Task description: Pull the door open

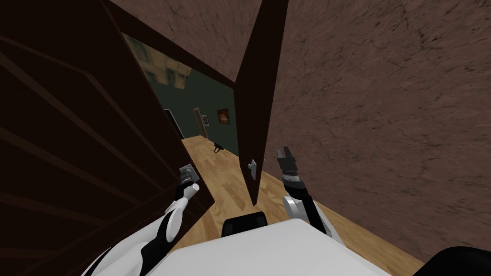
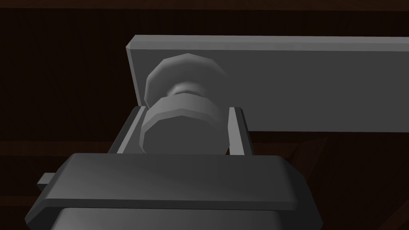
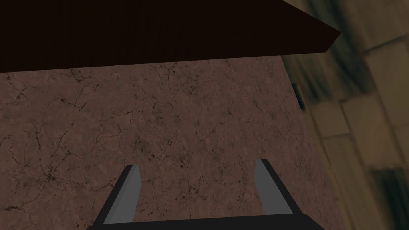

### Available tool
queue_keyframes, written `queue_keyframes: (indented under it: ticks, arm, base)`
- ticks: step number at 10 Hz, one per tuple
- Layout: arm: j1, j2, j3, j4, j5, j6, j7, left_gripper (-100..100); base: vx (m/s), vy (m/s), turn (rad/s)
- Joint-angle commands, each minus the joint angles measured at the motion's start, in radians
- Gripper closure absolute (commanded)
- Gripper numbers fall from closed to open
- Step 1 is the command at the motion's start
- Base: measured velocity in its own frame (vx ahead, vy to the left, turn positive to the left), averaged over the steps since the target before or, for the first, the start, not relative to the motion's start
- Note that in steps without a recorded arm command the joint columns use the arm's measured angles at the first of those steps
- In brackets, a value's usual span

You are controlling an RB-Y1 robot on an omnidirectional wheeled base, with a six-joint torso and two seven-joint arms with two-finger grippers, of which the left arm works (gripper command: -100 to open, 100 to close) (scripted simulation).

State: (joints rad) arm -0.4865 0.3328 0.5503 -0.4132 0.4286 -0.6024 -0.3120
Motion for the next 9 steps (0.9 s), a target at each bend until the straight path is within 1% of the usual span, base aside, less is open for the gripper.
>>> queue_keyframes:
  ticks: [1,2,3,4,5,6,7,8,9]
  arm:
    - [-0.009,-0.004,-0.029,-0.004,-0.018,0.002,0.026,100]
    - [-0.011,-0.008,-0.042,-0.007,-0.027,0.006,0.036,100]
    - [-0.011,-0.008,-0.042,-0.007,-0.027,0.006,0.036,100]
    - [-0.015,-0.016,-0.064,-0.012,-0.041,0.015,0.053,100]
    - [-0.016,-0.019,-0.072,-0.014,-0.045,0.018,0.059,100]
    - [-0.016,-0.019,-0.072,-0.014,-0.045,0.018,0.059,100]
    - [-0.010,-0.023,-0.065,-0.034,-0.042,0.031,0.045,100]
    - [-0.011,-0.033,-0.083,-0.032,-0.052,0.033,0.057,100]
    - [-0.012,-0.035,-0.088,-0.033,-0.054,0.033,0.060,100]
  base:
    - [-0.154,-0.023,-0.002]
    - [-0.203,-0.032,-0.019]
    - [-0.146,-0.013,-0.026]
    - [-0.186,0.018,-0.026]
    - [-0.231,0.027,-0.034]
    - [-0.165,-0.014,-0.035]
    - [-0.063,-0.017,-0.012]
    - [-0.156,-0.008,-0.028]
    - [-0.210,0.039,-0.040]
